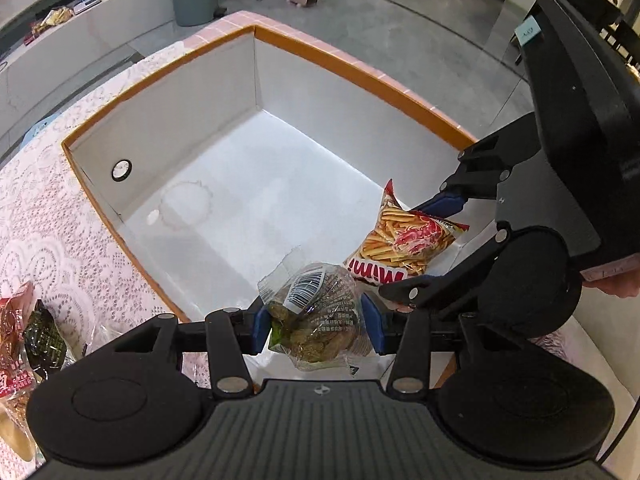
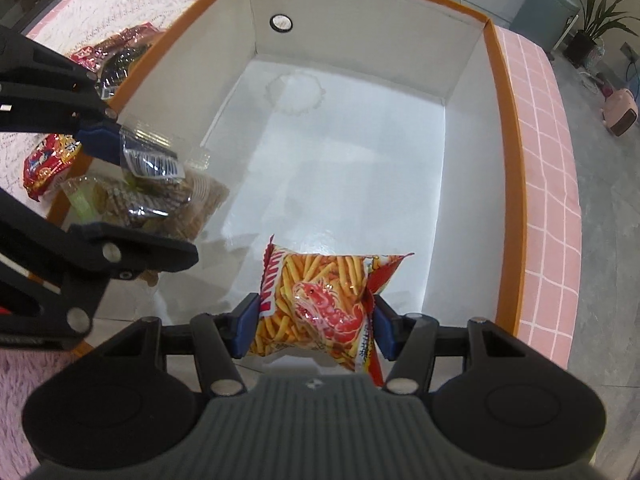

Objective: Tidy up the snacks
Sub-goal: 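Carry both bags over the orange box and open both tools to drop them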

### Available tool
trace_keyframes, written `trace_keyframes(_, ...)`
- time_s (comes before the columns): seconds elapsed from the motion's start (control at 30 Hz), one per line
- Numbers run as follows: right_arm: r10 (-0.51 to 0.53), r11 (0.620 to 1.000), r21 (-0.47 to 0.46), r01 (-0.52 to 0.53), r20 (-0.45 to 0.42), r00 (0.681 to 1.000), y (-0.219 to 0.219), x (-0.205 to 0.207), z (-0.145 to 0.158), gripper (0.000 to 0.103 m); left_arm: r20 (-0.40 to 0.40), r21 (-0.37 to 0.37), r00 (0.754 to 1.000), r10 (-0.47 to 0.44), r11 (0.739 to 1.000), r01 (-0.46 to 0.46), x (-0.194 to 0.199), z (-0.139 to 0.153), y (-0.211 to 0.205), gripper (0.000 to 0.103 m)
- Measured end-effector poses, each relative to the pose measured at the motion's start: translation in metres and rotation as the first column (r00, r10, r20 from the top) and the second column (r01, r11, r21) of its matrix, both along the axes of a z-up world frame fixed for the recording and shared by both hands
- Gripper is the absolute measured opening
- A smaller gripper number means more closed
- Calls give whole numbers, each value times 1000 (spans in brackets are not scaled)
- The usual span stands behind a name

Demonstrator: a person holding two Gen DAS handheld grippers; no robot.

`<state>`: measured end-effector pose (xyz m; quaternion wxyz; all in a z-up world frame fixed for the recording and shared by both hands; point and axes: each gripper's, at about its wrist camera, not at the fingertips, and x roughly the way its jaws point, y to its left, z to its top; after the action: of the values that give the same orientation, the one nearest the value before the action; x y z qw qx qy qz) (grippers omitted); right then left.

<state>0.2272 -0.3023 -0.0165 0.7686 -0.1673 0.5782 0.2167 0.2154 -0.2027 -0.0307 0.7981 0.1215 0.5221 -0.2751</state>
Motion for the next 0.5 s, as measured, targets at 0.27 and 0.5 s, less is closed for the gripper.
trace_keyframes(0.27, -10, 999, -41, 8, -44, 999, 4, 14, -8, 59, -1, 56, 1000, 14, 998, -14, 4, -4, -11, 56)
trace_keyframes(0.5, -27, 999, -48, 24, -55, 998, 6, 12, -8, 64, 49, 46, 999, 23, 999, -25, 0, 8, -4, 66)
